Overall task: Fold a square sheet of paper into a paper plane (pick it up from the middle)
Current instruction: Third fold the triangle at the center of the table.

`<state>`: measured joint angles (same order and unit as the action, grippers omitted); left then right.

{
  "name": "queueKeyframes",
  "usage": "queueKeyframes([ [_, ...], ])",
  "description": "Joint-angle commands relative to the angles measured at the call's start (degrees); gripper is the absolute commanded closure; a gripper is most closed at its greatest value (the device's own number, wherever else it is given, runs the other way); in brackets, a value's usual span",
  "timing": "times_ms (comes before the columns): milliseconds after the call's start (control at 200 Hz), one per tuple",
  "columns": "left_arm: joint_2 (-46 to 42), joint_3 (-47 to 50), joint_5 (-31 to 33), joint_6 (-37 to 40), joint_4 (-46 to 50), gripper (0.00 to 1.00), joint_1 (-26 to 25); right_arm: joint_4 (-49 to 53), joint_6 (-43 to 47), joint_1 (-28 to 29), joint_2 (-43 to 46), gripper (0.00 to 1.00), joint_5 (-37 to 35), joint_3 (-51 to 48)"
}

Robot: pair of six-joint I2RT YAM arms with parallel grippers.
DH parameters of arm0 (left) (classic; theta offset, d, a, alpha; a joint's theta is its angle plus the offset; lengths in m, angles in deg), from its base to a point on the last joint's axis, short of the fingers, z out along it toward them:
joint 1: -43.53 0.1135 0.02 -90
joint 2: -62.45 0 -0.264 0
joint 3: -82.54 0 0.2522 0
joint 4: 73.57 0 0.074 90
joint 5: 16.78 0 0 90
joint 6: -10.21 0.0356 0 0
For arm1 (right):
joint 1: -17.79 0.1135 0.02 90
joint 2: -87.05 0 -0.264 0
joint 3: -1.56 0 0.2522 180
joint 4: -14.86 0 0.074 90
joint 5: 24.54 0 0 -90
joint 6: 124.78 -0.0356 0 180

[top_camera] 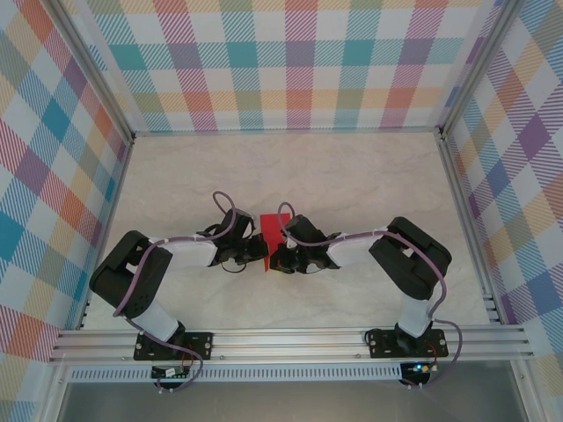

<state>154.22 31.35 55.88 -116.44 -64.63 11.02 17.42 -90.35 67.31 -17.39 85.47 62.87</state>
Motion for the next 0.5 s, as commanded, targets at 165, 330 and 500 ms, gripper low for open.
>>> queueKeyframes([
  [165,1.06,1.10,1.75,-1.28,0.99,0.99,-0.70,-5.47,-1.46,0.25,1.22,0.98,1.67,-0.97],
  [330,1.15,1.04,1.95,-1.43,1.16,0.99,-0.65,-6.03,-2.32,0.40,-0.43,0.98,1.60,-0.85],
  [500,1.21,0.87,1.96,-1.41,1.35,0.99,-0.62,-7.21,-2.81,0.41,-0.70,0.98,1.35,-1.92],
])
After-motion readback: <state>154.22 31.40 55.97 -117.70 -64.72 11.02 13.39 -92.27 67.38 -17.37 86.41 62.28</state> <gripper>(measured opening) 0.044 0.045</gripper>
